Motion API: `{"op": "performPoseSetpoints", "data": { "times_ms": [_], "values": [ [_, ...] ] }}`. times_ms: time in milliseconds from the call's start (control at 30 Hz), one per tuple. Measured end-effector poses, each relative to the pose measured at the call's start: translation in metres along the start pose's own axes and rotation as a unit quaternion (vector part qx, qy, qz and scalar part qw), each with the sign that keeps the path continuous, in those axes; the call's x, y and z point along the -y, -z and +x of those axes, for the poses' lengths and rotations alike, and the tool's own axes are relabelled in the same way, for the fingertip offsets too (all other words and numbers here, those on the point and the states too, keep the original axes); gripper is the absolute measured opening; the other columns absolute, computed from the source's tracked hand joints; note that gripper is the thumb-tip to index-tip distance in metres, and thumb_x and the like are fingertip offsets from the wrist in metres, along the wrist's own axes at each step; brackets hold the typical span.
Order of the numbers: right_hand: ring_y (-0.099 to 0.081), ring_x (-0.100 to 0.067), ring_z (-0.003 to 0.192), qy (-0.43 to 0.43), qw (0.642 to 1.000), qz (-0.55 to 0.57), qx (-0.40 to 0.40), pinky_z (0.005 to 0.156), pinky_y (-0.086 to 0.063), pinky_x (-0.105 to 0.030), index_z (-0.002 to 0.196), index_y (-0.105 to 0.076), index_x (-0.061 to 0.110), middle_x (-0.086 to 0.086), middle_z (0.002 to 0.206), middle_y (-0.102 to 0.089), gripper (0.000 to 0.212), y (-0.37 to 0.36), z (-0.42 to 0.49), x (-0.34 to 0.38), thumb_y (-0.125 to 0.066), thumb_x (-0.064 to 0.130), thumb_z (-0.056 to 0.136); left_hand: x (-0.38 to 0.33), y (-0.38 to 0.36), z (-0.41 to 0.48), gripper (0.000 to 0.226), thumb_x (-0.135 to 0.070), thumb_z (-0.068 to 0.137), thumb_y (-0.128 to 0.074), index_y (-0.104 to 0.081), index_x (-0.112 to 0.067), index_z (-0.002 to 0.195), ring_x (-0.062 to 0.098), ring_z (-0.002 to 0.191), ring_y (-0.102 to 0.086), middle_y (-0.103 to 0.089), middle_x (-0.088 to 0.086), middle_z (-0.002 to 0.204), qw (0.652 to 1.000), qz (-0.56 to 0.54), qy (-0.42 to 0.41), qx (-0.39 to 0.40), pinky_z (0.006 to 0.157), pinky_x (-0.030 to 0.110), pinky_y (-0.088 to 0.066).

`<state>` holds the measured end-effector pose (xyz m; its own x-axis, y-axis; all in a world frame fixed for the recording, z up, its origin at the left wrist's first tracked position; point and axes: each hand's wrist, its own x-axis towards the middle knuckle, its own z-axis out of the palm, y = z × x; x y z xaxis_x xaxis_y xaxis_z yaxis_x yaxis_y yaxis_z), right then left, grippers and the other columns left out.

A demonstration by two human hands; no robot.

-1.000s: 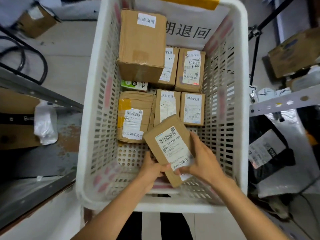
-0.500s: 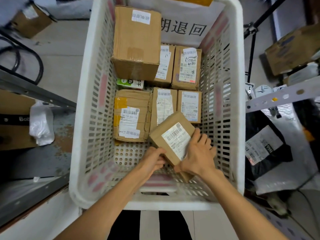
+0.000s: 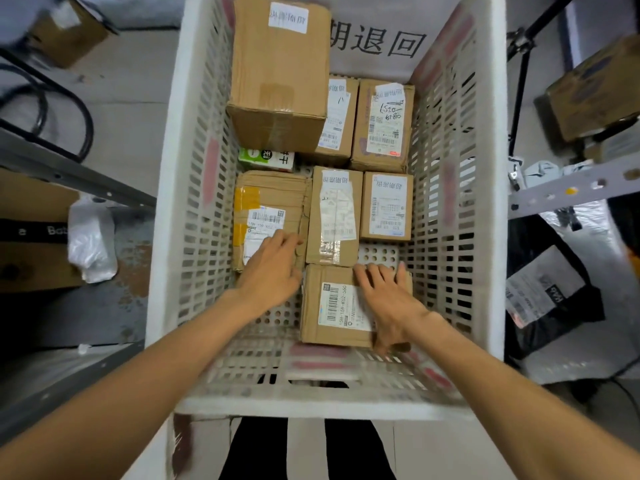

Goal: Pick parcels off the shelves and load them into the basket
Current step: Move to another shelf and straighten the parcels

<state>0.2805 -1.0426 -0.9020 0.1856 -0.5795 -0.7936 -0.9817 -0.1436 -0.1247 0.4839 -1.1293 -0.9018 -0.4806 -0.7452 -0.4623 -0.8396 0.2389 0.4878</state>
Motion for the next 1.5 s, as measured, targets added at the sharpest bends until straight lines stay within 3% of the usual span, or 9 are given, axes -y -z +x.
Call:
{"op": "performPoseSetpoints", "data": {
  "times_ms": [367,500,767,867,1000,1100,1267,1400,1500],
  "values": [
    [-0.002,-0.041,0.145,-0.029,0.999,-0.040,-0.003,0.114,-0.007,-0.065,0.146,0.027,0.003,-0.022,0.156,-0.002,0.149,-0.034,0.035,0.007,-0.089,0.034,0.058,-0.015,-0.014,0.022,0.049,-0.017,0.091,-0.051,-0.036,-0.008,0.136,0.029,0.120,-0.042,-0.044,0.014,0.129,0.986,0.120,-0.042,0.105,0.091,0.035,-0.042],
    [0.002,-0.038,0.147,-0.034,0.998,0.039,0.022,0.117,-0.003,-0.059,0.149,0.021,0.007,-0.018,0.159,0.002,0.143,-0.021,0.029,0.012,-0.088,0.038,0.062,-0.022,-0.006,0.016,0.038,-0.013,0.089,-0.052,-0.042,-0.007,0.125,0.028,0.116,-0.044,-0.045,0.013,0.127,0.983,0.131,-0.028,0.124,0.087,0.034,-0.044],
    [-0.006,-0.036,0.147,-0.039,0.994,0.076,-0.063,0.120,-0.007,-0.052,0.153,0.007,0.008,-0.016,0.159,-0.012,0.122,0.060,-0.042,0.022,-0.073,0.056,0.075,-0.059,0.073,-0.016,0.040,-0.015,0.088,-0.052,-0.048,-0.006,0.127,0.032,0.112,-0.054,-0.053,0.013,0.125,0.970,0.216,-0.035,0.105,0.089,0.040,-0.049],
    [-0.019,-0.037,0.143,-0.073,0.988,0.086,-0.105,0.117,-0.017,-0.051,0.153,0.000,0.004,-0.018,0.154,-0.022,0.113,0.095,-0.082,0.031,-0.067,0.058,0.079,-0.082,0.107,-0.031,0.038,-0.019,0.085,-0.057,-0.051,-0.010,0.122,0.029,0.108,-0.057,-0.057,0.010,0.121,0.962,0.246,-0.069,0.095,0.080,0.036,-0.050],
    [-0.039,-0.036,0.127,-0.132,0.965,0.150,-0.171,0.103,-0.038,-0.044,0.144,-0.028,0.003,-0.019,0.140,-0.037,0.081,0.109,-0.142,0.065,-0.065,0.045,0.085,-0.115,0.137,-0.072,0.040,-0.022,0.080,-0.063,-0.053,-0.015,0.118,0.026,0.099,-0.060,-0.060,0.008,0.115,0.953,0.259,-0.115,0.104,0.073,0.037,-0.053],
    [-0.042,-0.035,0.124,-0.163,0.948,0.204,-0.182,0.100,-0.042,-0.043,0.138,-0.035,0.004,-0.018,0.136,-0.040,0.074,0.104,-0.183,0.092,-0.068,0.039,0.083,-0.133,0.149,-0.105,0.041,-0.025,0.083,-0.064,-0.050,-0.015,0.120,0.025,0.100,-0.059,-0.058,0.008,0.114,0.931,0.297,-0.171,0.126,0.065,0.032,-0.044],
    [-0.046,-0.033,0.115,-0.219,0.910,0.269,-0.225,0.081,-0.039,-0.036,0.127,-0.042,0.007,-0.015,0.127,-0.043,0.055,0.089,-0.254,0.122,-0.066,0.033,0.085,-0.169,0.161,-0.153,0.038,-0.026,0.087,-0.063,-0.048,-0.012,0.118,0.026,0.099,-0.057,-0.057,0.009,0.114,0.896,0.338,-0.236,0.164,0.073,0.035,-0.049],
    [-0.054,-0.030,0.097,-0.267,0.862,0.354,-0.245,0.078,-0.049,-0.041,0.116,-0.048,0.008,-0.011,0.110,-0.049,0.046,0.055,-0.323,0.122,-0.065,0.034,0.083,-0.229,0.139,-0.193,0.032,-0.023,0.085,-0.062,-0.050,-0.013,0.113,0.026,0.101,-0.058,-0.059,0.008,0.113,0.853,0.369,-0.336,0.153,0.070,0.034,-0.046],
    [-0.059,-0.034,0.098,-0.315,0.810,0.419,-0.263,0.083,-0.051,-0.045,0.116,-0.056,0.006,-0.013,0.107,-0.061,0.050,0.012,-0.386,0.115,-0.065,0.040,0.080,-0.285,0.108,-0.230,0.035,-0.031,0.088,-0.059,-0.053,-0.012,0.117,0.030,0.100,-0.058,-0.059,0.011,0.113,0.812,0.368,-0.420,0.172,0.077,0.037,-0.048]
  ]
}}
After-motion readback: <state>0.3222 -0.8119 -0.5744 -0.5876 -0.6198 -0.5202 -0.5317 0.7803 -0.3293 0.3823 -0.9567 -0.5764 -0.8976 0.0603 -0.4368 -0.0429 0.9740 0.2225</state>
